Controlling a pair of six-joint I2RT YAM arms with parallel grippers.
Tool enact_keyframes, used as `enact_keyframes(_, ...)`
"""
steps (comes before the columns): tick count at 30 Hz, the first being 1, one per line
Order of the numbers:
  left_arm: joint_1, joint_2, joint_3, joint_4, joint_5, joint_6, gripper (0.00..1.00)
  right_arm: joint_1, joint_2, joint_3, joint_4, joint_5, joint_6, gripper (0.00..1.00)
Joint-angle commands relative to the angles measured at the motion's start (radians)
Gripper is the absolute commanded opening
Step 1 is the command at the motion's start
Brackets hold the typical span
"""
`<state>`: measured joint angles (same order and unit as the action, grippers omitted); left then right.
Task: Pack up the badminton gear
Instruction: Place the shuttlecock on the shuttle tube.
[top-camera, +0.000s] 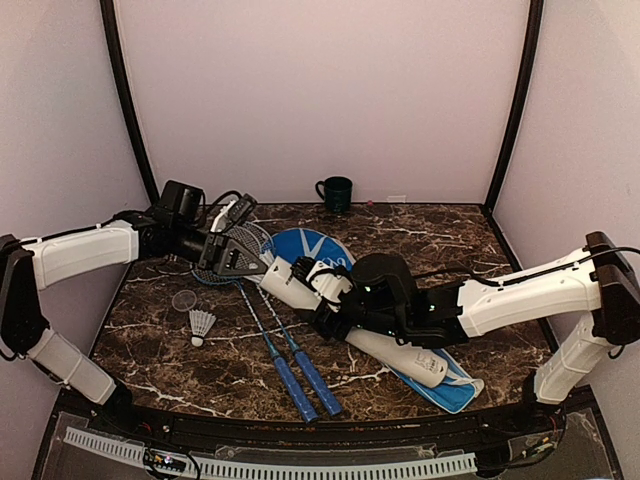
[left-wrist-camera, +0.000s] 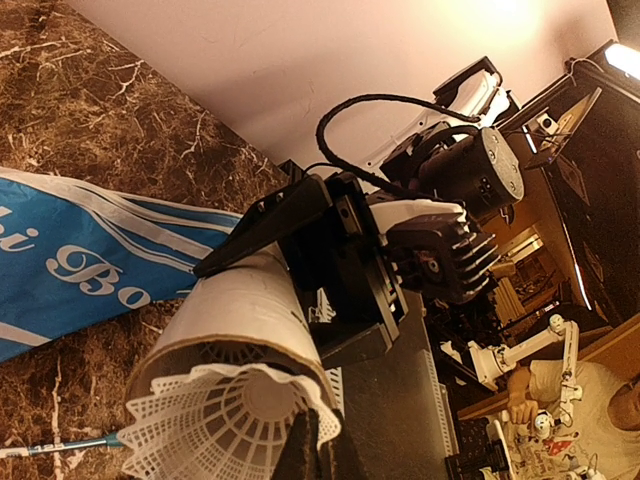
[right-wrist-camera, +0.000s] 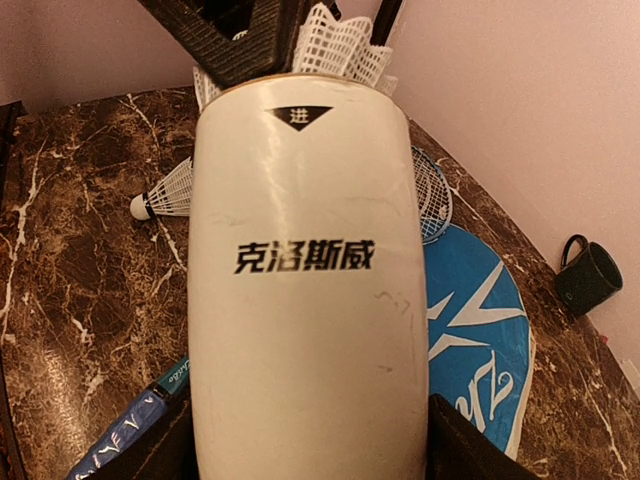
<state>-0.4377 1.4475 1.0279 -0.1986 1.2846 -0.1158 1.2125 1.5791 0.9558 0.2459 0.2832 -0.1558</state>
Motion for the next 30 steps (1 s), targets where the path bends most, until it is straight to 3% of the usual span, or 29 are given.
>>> enact_keyframes(1,-0.016,0.011,0.026,-0.024,0.031,0.019,0.00,0.001,0.007,0.037,0.082,-0.001,0.008,0.72)
enact_keyframes(21,-0.086,0.074,0.035,-0.054,0.030,0.041,0.00,0.013,0.003,0.044,0.077,-0.030,-0.002,0.72)
enact_keyframes(30,-0.136,0.110,0.014,0.040,0.065,-0.026,0.00,0.014,0.007,0.044,0.102,-0.031,-0.002,0.72)
